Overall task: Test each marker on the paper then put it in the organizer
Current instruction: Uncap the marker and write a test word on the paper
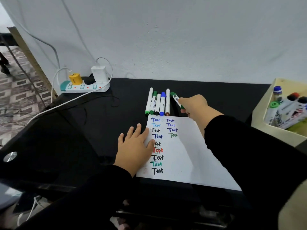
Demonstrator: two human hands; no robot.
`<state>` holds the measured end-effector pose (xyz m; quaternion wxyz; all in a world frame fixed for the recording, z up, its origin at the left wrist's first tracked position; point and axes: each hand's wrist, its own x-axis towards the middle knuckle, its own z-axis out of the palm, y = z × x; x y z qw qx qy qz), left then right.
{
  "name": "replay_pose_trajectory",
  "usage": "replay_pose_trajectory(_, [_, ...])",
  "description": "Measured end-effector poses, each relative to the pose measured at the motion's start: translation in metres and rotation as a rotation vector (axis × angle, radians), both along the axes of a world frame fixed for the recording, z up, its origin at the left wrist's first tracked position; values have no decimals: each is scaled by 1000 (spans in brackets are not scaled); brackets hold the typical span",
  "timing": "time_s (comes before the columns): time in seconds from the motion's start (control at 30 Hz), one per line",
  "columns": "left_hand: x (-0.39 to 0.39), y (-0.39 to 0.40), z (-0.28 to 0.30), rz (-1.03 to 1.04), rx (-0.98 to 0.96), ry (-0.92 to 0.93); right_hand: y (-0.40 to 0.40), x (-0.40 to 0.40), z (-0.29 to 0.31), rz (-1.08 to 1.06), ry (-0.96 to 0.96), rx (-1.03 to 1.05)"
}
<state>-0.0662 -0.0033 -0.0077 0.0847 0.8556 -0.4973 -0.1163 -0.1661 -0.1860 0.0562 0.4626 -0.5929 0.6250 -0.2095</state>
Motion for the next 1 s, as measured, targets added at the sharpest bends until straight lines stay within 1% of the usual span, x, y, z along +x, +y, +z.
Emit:
replay_pose_trajectory(0.17, [-1,1,3,0,8,4,17,-23,18,-79,-139,31])
replay_pose_trajectory(0.27, [-1,2,4,0,5,12,33,-38,32,-83,-136,58])
replay_pose_trajectory(0.33, [-2,4,6,1,-16,53,44,-50,40,-84,-137,85])
replay_pose_trajectory(0.47, [-2,9,16,36,-124,239,63,-74,50,-44,-193,89])
replay_pose_trajectory(0.53, [-4,11,24,38,-186,296,71,-88,54,-20,-208,67])
replay_pose_trajectory(0.63, [-13,11,42,-60,-296,294,82,-105,62,35,-210,25])
replay_pose_trajectory(0.77, [-36,6,65,-212,-458,385,92,-117,69,86,-226,-23])
replay_pose_trajectory(0.83, [-43,4,70,-219,-484,359,95,-121,73,82,-277,-29])
replay_pose_trajectory(0.93, [-49,3,77,-159,-515,315,99,-124,77,56,-348,-34])
replay_pose_trajectory(1.0, [-54,6,81,-135,-536,324,102,-123,76,7,-422,-15])
